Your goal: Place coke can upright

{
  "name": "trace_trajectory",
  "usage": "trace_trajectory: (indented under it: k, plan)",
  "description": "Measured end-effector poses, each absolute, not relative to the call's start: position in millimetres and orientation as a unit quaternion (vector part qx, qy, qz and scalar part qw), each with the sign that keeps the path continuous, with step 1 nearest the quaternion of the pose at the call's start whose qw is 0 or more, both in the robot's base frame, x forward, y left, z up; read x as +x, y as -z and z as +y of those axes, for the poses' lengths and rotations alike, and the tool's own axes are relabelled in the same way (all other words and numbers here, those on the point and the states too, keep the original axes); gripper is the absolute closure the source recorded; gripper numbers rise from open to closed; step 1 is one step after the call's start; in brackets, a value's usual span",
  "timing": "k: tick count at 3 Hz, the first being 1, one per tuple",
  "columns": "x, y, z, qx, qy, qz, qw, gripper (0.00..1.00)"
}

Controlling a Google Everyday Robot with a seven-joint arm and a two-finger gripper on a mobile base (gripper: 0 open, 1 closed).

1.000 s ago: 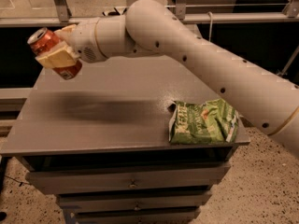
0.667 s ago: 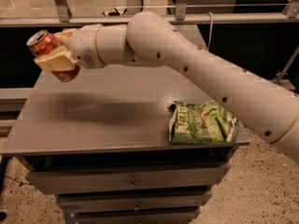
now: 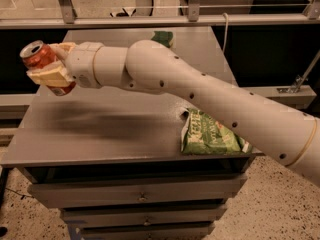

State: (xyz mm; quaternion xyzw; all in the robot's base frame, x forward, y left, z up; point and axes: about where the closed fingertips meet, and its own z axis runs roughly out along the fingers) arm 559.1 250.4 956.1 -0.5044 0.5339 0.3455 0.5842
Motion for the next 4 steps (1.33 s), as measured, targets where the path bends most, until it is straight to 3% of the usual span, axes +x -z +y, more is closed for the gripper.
trace_trajectory:
  k: [4]
  plan:
    - [552,-908,269,-0.457,-0.351,0.543,0.610,1.00]
